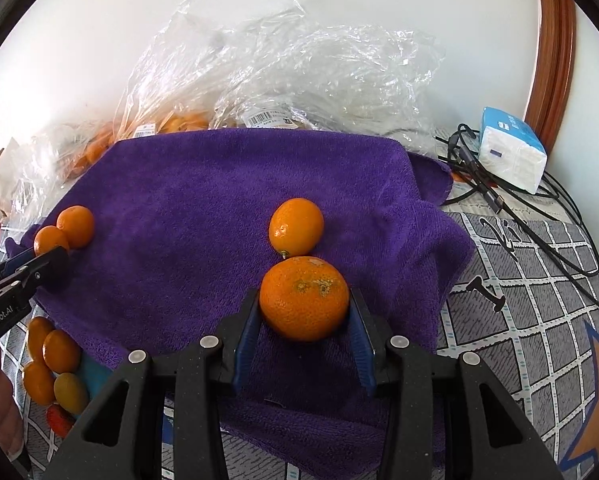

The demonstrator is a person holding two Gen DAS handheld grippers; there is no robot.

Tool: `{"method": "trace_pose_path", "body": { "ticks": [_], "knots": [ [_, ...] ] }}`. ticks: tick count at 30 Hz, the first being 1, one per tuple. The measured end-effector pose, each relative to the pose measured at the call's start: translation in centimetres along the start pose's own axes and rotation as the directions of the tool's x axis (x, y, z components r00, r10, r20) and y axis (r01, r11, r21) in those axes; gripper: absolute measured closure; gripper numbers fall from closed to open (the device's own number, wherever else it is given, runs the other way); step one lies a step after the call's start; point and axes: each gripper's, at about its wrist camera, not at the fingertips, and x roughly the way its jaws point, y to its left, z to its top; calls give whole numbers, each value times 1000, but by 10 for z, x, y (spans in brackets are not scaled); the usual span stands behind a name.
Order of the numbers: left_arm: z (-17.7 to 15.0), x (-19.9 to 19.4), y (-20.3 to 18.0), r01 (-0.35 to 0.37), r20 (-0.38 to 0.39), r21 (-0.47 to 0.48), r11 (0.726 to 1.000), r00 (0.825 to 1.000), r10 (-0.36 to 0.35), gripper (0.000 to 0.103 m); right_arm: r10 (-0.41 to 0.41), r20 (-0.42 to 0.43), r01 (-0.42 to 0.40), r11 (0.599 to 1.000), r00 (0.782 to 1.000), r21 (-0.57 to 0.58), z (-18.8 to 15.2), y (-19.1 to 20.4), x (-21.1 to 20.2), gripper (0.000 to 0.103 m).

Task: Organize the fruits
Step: 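Carry both oranges onto the purple towel and open both grippers, then lift both open grippers away from the towel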

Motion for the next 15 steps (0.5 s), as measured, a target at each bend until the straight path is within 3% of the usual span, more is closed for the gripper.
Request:
{"method": "trace_pose_path", "body": {
  "ticks": [4,6,9,11,13,15],
  "knots": [
    [0,0,1,13,2,-4,1000,1000,-13,63,14,2,-14,1000,1000,6,0,-1,-2,56],
    [1,-1,2,19,6,-9,1000,1000,-19,55,18,6,-18,1000,1000,9,0,-2,-5,56],
    [2,-8,4,23,32,-22,999,999,-23,49,8,34,-9,1000,999,8,1,-2,-14,46],
    [4,-15,6,36,61,-31,999,998,-34,44,9,79,-9,1000,997,8,1,-1,-23,35],
    [6,-22,7,44,91,-37,998,995,-41,41,23,111,-23,1000,994,2,2,-2,-29,34],
    [9,-29,9,57,107,-42,997,993,-53,41,-16,126,13,1000,992,22,6,-3,-35,34]
  ]
}}
